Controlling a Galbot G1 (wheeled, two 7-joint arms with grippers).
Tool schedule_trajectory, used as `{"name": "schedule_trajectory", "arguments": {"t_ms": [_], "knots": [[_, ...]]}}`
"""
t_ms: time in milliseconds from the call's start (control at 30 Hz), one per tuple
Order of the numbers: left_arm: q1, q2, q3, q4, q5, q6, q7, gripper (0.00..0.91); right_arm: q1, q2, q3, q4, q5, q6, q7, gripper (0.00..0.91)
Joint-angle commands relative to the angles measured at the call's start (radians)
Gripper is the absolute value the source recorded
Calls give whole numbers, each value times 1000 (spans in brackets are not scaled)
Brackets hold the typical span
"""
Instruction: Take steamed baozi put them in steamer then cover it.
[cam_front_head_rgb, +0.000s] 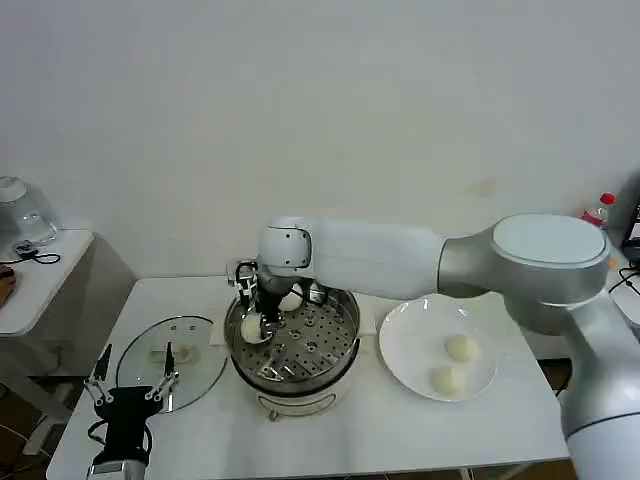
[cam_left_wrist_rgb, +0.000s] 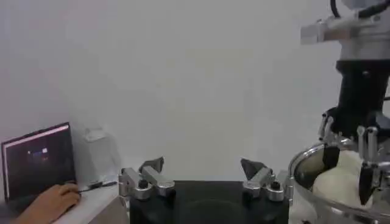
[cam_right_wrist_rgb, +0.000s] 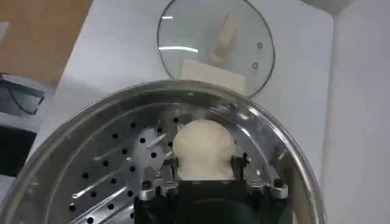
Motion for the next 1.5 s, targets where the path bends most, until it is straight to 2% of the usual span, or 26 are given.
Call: {"name": "schedule_trajectory", "arguments": {"t_ms": [33, 133, 167, 200, 467, 633, 800, 833, 867, 1033, 1167, 1200, 1233, 1333, 1500], "knots": [[0, 0, 0, 0, 0, 0, 0, 907, -21, 23, 3, -26, -6, -8, 4, 595], [0, 0, -1, 0, -1, 0, 0, 907, -29, 28, 4, -37, -20, -5, 3, 615], [0, 0, -1, 0, -2, 0, 0, 907, -30, 29, 4, -40, -25, -5, 2, 877], [-1, 0, -1, 0, -2, 0, 0, 907, -32, 31, 4, -45, -29, -4, 3, 907], [0, -1, 0, 2, -2, 0, 0, 907, -1, 1, 4, -11, -31, -6, -3, 907], [-2, -3, 6, 5, -1, 1, 1, 907, 99, -102, 7, 98, 4, -13, -2, 907], [-8, 3, 15, 4, -6, 11, 5, 907, 235, -284, -27, 256, 13, 0, -33, 907], [-9, 6, 15, 4, -10, 14, 6, 907, 240, -294, -30, 269, 9, 2, -39, 907], [-9, 10, 15, 4, -15, 15, 7, 907, 278, -390, -52, 323, -20, 33, -63, 907], [-6, 26, 15, 19, -21, 19, 9, 907, 320, -645, -99, 448, -212, 156, -176, 907], [0, 29, 25, 21, -13, 19, 9, 907, 304, -871, -102, 507, -343, 249, -241, 907], [0, 29, 27, 23, -11, 19, 9, 907, 302, -890, -104, 511, -354, 256, -245, 907], [0, 29, 30, 26, -8, 19, 9, 907, 288, -949, -106, 521, -396, 276, -256, 907], [-1, 29, 32, 38, -2, 17, 9, 907, 243, -1014, -95, 531, -442, 293, -259, 907], [7, 24, 35, 38, 4, 16, 8, 907, 146, -1058, -50, 542, -507, 301, -264, 907]]}}
